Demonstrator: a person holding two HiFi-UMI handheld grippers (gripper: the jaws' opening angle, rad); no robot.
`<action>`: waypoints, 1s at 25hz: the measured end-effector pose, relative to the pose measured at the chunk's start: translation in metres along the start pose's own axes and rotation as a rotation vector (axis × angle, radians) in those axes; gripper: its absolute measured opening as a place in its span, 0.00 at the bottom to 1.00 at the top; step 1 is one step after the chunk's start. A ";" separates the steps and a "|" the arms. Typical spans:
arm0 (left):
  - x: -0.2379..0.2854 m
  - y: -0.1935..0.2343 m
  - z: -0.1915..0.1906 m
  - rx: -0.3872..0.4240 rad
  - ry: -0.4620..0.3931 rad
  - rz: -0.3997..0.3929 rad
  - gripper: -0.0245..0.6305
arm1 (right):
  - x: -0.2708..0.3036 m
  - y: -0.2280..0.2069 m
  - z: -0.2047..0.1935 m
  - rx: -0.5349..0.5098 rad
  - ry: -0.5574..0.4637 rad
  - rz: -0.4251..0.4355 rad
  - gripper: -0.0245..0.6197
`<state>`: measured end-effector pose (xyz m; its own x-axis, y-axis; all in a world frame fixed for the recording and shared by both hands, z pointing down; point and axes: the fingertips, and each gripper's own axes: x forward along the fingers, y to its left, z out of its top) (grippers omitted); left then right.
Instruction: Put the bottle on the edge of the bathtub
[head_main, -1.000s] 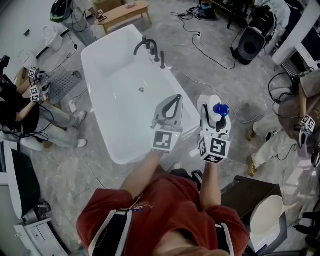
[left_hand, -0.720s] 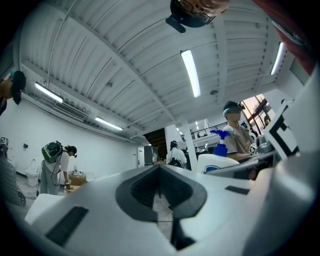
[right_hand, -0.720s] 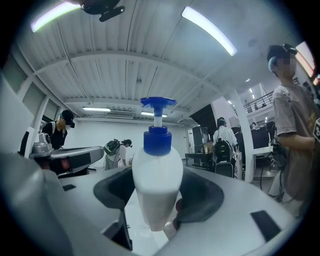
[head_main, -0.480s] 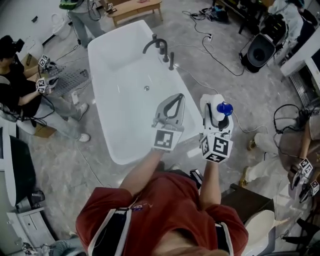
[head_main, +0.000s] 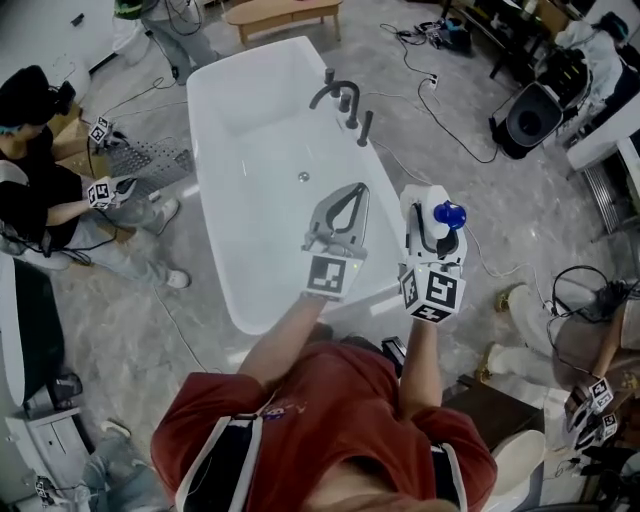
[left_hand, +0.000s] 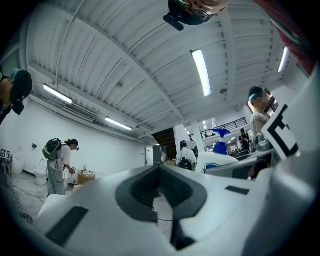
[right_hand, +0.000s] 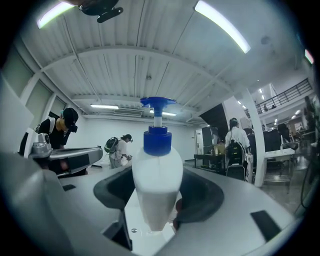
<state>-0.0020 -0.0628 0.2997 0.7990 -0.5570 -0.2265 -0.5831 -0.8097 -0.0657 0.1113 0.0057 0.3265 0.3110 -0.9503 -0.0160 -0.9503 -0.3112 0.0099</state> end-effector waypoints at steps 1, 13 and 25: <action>-0.003 0.005 0.000 0.001 0.002 0.003 0.06 | 0.001 0.005 0.000 -0.003 0.003 0.003 0.45; 0.004 0.040 -0.028 -0.011 0.027 0.113 0.06 | 0.045 0.011 -0.029 -0.003 0.045 0.069 0.45; 0.048 0.040 -0.058 -0.010 0.065 0.236 0.06 | 0.101 -0.027 -0.070 0.010 0.118 0.170 0.45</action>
<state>0.0216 -0.1325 0.3431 0.6490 -0.7413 -0.1713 -0.7533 -0.6576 -0.0083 0.1690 -0.0826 0.3948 0.1452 -0.9841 0.1022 -0.9892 -0.1467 -0.0072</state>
